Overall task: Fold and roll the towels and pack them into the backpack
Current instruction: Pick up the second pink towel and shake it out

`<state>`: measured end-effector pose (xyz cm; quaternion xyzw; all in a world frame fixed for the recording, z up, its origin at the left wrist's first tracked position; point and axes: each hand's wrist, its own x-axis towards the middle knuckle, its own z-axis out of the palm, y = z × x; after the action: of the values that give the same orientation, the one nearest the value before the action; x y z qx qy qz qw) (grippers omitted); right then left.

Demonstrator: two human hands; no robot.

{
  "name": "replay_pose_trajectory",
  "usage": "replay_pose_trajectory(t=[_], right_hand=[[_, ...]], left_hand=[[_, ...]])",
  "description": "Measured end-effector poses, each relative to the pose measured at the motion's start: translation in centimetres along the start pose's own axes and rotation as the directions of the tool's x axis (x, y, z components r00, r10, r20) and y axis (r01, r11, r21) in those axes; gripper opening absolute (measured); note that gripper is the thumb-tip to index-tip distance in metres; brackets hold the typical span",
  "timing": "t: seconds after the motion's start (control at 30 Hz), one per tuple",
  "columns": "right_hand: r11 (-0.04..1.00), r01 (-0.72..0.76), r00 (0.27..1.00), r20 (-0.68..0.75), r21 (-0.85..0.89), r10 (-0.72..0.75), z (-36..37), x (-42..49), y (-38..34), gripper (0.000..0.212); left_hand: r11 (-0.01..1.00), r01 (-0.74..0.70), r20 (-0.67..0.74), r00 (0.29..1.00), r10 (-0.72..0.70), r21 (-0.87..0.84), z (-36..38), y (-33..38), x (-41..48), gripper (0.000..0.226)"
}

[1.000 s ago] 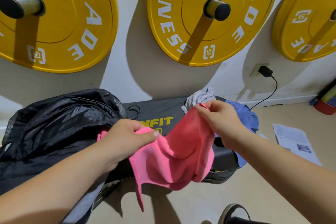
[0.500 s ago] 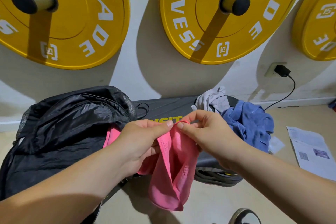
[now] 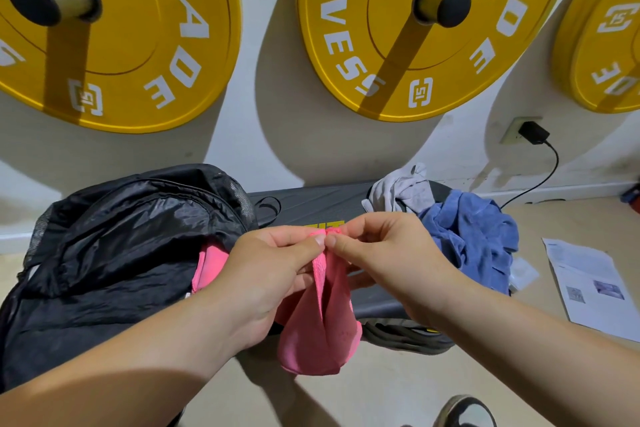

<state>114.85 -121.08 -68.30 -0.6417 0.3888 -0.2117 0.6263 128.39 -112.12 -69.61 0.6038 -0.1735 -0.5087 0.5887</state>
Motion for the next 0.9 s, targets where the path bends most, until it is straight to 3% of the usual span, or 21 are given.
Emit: replay_pose_trajectory(t=[0.43, 0.53, 0.7, 0.77, 0.9], right_hand=[[0.992, 0.008, 0.997, -0.07, -0.129, -0.017, -0.1, 0.1, 0.1, 0.018], [0.978, 0.052, 0.999, 0.004, -0.203, -0.052, 0.0, -0.1, 0.1, 0.015], [0.983, 0.03, 0.978, 0.209, -0.183, 0.009, 0.5, -0.5, 0.2, 0.042], [0.986, 0.037, 0.964, 0.267, -0.163, 0.008, 0.3, -0.5, 0.1, 0.042], [0.998, 0.007, 0.985, 0.173, -0.065, 0.004, -0.5, -0.2, 0.0, 0.026]], left_hand=[[0.977, -0.1, 0.002, 0.995, 0.101, 0.186, 0.3, -0.6, -0.1, 0.013], [0.975, -0.119, 0.025, 0.993, 0.116, 0.19, 0.3, -0.6, -0.2, 0.015], [0.952, -0.205, 0.036, 0.979, 0.203, 0.229, -0.3, -0.3, -0.2, 0.016], [0.943, -0.223, 0.016, 0.974, 0.226, 0.245, -0.4, 0.0, -0.4, 0.017], [0.9, -0.279, 0.016, 0.957, 0.291, 0.335, -0.8, 0.5, 0.0, 0.013]])
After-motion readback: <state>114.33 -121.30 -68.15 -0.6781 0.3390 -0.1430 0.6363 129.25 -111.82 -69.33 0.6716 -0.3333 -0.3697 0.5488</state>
